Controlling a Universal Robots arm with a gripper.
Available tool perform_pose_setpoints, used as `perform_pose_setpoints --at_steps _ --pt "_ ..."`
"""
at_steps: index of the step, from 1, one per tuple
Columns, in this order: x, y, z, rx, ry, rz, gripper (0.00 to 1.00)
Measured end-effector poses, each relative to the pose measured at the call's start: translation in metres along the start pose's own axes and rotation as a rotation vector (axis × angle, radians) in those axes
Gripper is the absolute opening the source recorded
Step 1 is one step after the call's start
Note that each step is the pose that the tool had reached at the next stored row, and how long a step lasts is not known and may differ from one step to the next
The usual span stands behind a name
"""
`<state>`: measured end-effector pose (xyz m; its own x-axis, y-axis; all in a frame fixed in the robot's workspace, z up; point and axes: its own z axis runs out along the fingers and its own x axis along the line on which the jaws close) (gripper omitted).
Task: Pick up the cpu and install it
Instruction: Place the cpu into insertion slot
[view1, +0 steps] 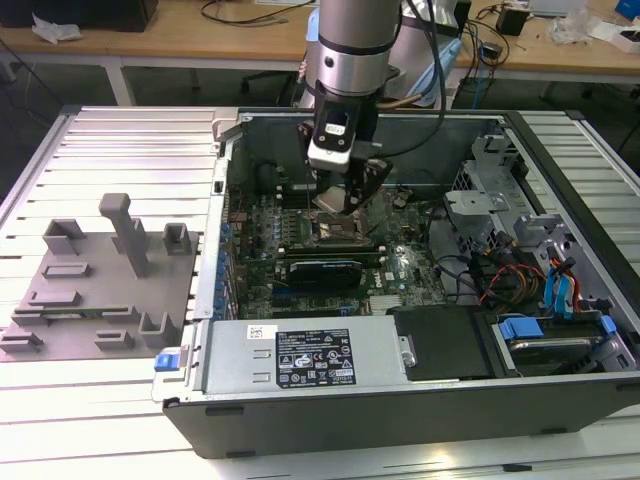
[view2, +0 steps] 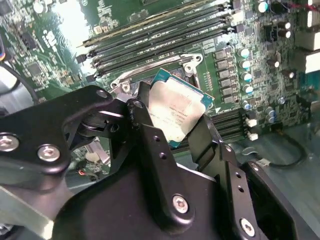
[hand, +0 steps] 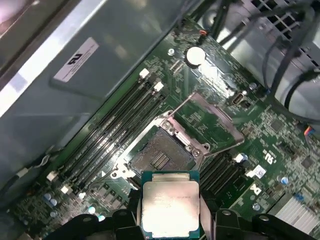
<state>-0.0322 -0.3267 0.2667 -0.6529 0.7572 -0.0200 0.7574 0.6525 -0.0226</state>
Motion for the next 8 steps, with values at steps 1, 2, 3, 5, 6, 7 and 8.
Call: perform_pose_setpoints --at_steps 1,2,3,5,6,7,8 --pt "0.0 0.0 0.0 0.0003 0.0003 0.014 0.55" --pt "0.0 0.0 0.0 0.0006 0.0007 0.03 0.55" --pt "0.0 0.0 0.0001 0.0012 0.0012 0.055 0.55" --pt "0.0 0.0 0.0002 0.0021 0.0023 0.102 0.55" --pt "0.0 0.0 0.0002 0.0027 0.003 0.134 0.55" --pt "0.0 0.0 0.0002 0.0029 0.0032 0.143 0.55" --pt "0.0 0.0 0.0003 0.0035 0.0039 0.172 0.55"
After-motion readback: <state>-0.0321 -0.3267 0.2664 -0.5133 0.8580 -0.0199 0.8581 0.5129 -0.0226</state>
